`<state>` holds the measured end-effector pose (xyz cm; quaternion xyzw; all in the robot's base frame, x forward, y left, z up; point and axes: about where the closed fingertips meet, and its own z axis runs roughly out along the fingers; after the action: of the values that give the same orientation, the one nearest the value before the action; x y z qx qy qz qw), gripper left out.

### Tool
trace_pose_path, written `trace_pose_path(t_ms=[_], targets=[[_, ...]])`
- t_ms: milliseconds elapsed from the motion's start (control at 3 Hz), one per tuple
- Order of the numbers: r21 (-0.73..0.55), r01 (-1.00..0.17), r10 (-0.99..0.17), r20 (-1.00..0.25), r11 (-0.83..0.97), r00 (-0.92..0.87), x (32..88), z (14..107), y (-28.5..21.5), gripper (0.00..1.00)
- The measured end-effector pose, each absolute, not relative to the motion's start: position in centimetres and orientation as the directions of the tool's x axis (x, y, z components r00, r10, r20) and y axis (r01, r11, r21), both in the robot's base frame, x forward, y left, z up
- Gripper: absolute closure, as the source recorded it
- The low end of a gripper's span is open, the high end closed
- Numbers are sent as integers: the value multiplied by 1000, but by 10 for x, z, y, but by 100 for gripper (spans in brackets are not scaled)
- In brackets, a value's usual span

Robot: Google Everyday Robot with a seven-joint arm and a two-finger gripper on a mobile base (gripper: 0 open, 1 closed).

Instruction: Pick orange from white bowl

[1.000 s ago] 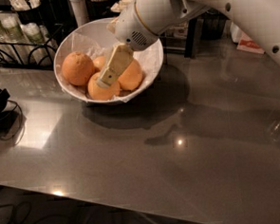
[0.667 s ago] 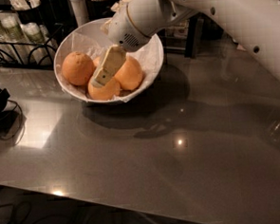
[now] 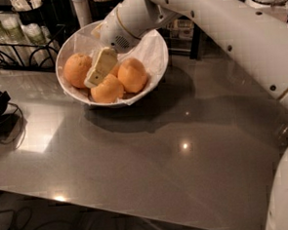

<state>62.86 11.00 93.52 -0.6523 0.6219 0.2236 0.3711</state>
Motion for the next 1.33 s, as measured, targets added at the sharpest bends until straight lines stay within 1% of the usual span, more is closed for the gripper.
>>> trace_pose_path(t_ms=[333,667,1333], targets=[[-205,-978,-651,-748,46,126,635,930,114,14],[-195,-980,-658,-743,40,121,637,925,119,31],[-152,-988,-654,-748,0,115,632,913,136,29]])
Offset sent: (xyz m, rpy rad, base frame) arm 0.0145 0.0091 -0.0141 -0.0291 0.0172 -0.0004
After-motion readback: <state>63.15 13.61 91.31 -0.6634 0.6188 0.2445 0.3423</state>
